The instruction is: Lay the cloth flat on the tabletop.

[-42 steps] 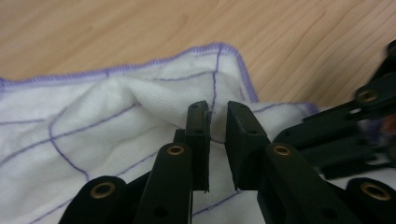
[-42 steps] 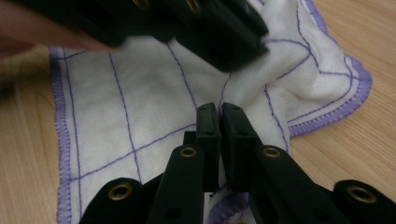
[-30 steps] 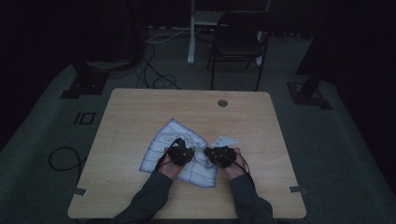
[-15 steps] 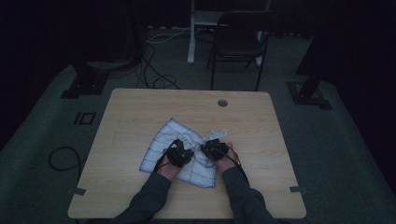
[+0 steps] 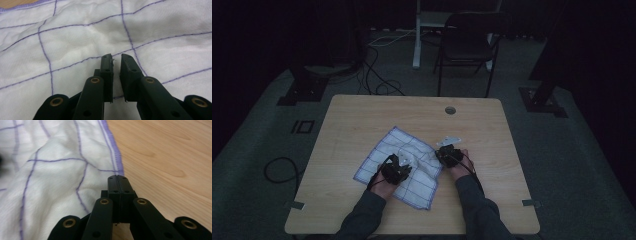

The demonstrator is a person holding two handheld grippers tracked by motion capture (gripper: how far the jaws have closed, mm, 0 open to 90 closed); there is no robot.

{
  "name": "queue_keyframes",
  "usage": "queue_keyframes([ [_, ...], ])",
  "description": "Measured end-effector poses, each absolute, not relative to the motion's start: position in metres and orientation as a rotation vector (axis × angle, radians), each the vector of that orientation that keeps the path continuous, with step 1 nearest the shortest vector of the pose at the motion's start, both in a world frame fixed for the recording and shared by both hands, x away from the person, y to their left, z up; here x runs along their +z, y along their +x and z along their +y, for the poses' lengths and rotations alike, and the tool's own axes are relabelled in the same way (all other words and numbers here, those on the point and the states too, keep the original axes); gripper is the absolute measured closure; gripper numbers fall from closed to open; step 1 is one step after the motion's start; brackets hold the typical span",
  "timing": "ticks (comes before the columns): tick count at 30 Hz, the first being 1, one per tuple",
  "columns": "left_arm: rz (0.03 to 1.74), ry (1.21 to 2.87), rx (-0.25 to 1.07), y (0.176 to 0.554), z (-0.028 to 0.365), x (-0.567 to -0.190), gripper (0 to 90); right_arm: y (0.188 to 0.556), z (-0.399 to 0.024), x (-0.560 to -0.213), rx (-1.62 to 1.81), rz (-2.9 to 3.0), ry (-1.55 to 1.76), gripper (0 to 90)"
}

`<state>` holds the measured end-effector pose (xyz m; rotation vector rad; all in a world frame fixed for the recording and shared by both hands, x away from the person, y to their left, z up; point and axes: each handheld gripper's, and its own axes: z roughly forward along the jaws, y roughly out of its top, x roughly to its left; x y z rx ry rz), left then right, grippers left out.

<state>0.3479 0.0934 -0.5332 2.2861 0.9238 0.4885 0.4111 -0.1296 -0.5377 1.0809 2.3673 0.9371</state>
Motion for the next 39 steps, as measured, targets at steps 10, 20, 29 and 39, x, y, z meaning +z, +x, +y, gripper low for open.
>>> queue_keyframes([
  [10, 0.927, 2.286, 0.489, 0.339, 0.102, -0.533, 81.1, 0.422, -0.147, -0.537, 0.915, 2.348, 1.118, 90.0],
  [20, 0.919, 2.258, 0.473, 0.345, 0.107, -0.529, 73.6, 0.41, -0.149, -0.521, 0.958, 2.288, 1.134, 82.4],
  [29, 1.043, 2.184, 0.576, 0.376, 0.145, -0.514, 72.9, 0.359, -0.115, -0.515, 1.084, 2.358, 1.024, 66.6],
  [39, 1.199, 2.163, 0.605, 0.406, 0.18, -0.524, 73.9, 0.322, -0.104, -0.541, 1.038, 2.436, 1.018, 56.9],
])
